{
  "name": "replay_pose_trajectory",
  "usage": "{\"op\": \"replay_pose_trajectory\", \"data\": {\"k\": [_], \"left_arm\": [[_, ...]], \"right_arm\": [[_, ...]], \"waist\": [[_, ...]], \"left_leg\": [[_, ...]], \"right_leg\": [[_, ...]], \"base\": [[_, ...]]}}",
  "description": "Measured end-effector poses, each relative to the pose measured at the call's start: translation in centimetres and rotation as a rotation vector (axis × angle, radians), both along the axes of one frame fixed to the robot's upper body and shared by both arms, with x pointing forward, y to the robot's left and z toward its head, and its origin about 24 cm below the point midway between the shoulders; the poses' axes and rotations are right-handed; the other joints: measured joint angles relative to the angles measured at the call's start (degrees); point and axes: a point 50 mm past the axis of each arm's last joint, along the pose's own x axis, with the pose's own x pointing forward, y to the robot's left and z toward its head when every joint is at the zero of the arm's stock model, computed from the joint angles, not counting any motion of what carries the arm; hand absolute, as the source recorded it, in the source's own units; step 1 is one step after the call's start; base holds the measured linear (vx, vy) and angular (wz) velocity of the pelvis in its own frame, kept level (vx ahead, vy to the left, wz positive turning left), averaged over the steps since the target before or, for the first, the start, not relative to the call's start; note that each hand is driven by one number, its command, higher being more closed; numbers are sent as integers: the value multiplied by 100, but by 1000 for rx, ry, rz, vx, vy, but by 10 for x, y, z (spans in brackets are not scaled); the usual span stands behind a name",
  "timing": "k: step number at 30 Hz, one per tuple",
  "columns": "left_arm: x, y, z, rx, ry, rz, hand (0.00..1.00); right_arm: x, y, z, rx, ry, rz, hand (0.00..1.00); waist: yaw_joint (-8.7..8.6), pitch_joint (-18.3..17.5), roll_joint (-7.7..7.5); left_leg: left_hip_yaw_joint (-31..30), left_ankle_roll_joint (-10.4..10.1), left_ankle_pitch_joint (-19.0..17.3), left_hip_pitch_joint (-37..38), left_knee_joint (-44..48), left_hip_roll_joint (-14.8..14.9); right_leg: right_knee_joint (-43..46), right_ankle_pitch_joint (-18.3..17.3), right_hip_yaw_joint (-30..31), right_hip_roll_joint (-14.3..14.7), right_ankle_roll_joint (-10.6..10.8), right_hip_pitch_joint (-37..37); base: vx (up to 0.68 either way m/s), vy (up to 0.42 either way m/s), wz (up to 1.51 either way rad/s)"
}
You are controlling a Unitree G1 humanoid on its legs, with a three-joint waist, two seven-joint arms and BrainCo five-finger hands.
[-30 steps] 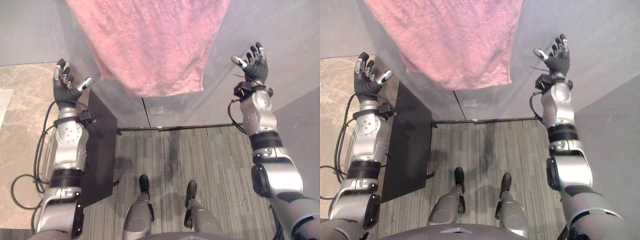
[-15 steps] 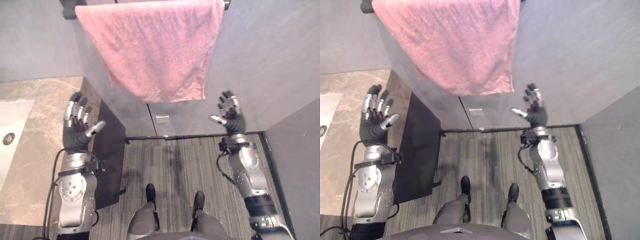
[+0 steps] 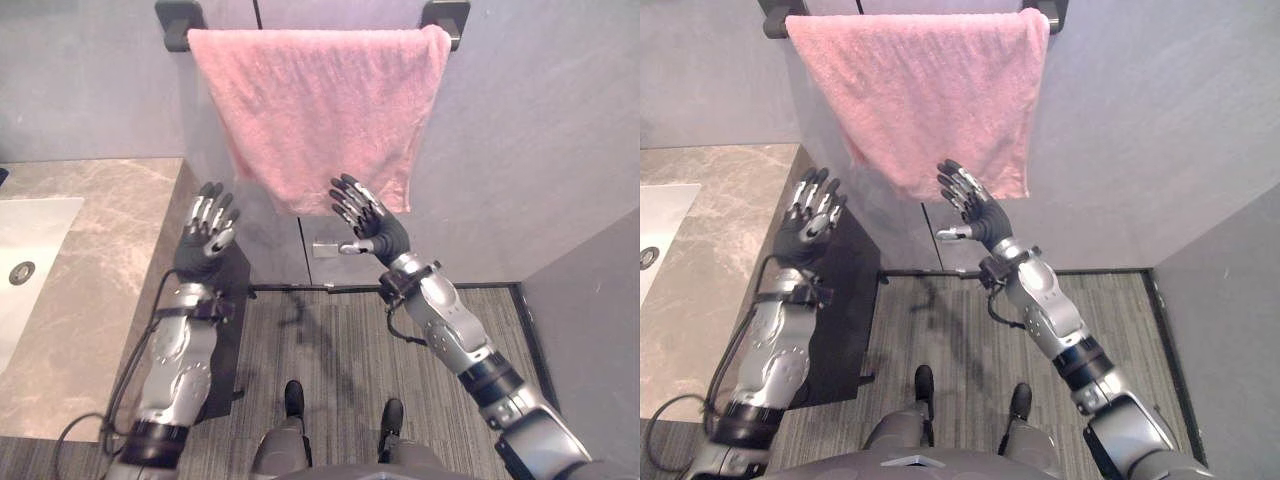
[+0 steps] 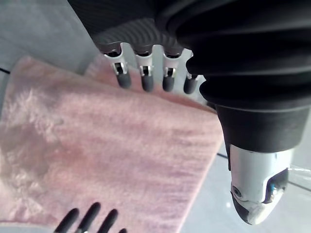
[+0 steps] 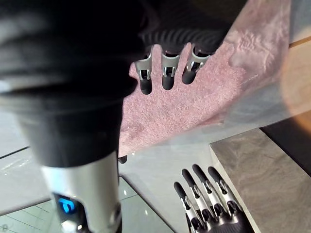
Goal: Organize washtable
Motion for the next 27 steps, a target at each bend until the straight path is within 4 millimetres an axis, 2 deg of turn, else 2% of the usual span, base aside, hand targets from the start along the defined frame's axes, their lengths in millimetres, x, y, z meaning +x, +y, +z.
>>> {"op": "replay_pose_trajectory", "data": {"k": [5,10,14,16,22,25,27], "left_arm": [[33,-10,6,-65,35,-19,0],[63,-30,35,-115,-2,-79,0],[74,-50,61,-102,-58,-150,0],[79,-53,69,-105,-75,-156,0],[91,-55,92,-131,-108,-146,0],[97,-51,101,-140,-113,-115,0],[101,-38,110,-172,-127,-57,0]], "right_arm": [[17,10,7,-7,25,-31,0],[34,25,23,17,40,-54,0],[43,31,42,44,24,-81,0],[48,34,51,72,24,-88,0],[61,26,80,189,17,-159,0],[70,14,93,266,28,-219,0],[78,0,105,322,30,-273,0]], "waist": [[23,-1,-8],[2,12,-31],[-10,26,-54],[-23,43,-80],[-41,223,-289],[-55,339,-288],[-66,376,-289]], "left_leg": [[31,48,37,-32,1,4],[89,58,46,-47,2,12],[94,58,46,-77,1,15],[115,58,46,-96,1,16],[255,58,47,-155,0,16],[273,60,49,-151,0,11],[334,62,59,-223,0,13]], "right_leg": [[1,51,40,1,22,-43],[1,89,66,4,23,-87],[2,89,72,6,22,-123],[2,89,85,7,22,-161],[3,133,225,1,18,-300],[19,134,247,0,19,-317],[55,135,317,5,17,-438]], "base": [[4,2,-3],[5,2,-4],[0,0,0],[-6,1,-5],[-1,6,-10],[7,2,-6],[5,-2,-12]]}}
